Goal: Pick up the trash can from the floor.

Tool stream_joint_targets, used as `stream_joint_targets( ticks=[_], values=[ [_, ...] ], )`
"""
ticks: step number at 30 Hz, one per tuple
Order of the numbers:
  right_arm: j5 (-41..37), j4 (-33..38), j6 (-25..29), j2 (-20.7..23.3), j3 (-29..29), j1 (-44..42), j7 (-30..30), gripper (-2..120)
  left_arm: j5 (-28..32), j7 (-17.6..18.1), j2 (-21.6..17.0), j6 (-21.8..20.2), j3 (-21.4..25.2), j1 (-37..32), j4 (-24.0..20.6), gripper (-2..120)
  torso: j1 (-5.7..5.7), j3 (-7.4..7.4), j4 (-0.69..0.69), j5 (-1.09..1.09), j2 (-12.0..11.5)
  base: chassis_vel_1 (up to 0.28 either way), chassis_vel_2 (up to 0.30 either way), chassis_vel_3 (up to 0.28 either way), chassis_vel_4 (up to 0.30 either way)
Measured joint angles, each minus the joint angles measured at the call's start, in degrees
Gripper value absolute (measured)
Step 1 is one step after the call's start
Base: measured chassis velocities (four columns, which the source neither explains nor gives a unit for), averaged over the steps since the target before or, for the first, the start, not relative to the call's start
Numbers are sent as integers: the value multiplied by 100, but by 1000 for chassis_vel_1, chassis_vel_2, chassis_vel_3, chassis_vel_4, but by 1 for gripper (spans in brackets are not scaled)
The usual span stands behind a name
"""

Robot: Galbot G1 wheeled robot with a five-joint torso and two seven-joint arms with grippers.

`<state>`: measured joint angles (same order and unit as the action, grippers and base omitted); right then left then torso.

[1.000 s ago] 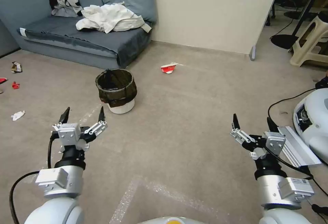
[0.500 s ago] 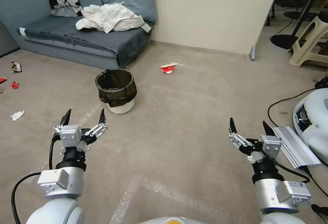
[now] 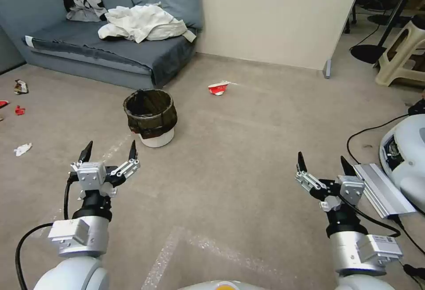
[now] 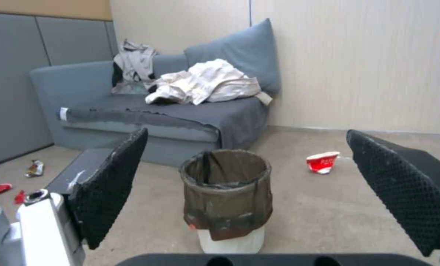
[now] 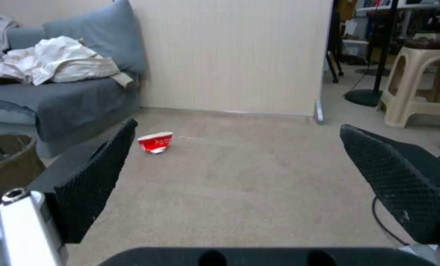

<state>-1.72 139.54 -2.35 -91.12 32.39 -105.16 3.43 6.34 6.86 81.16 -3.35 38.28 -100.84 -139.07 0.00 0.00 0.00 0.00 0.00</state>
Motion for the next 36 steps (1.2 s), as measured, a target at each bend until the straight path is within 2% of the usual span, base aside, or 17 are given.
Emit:
stream_joint_targets(
  ticks=[13,36],
  values=[
    [2,-33,28,1,-2,21,8,100,-27,-33,2,10,16,-10,6,100,0,0,0,0,0,5,8,5,9],
    [8,-10,33,-2,-2,12,15,100,-34,-69,-6,24,8,-33,-18,100,0,0,1,0,0,57,54,55,57]
  ],
)
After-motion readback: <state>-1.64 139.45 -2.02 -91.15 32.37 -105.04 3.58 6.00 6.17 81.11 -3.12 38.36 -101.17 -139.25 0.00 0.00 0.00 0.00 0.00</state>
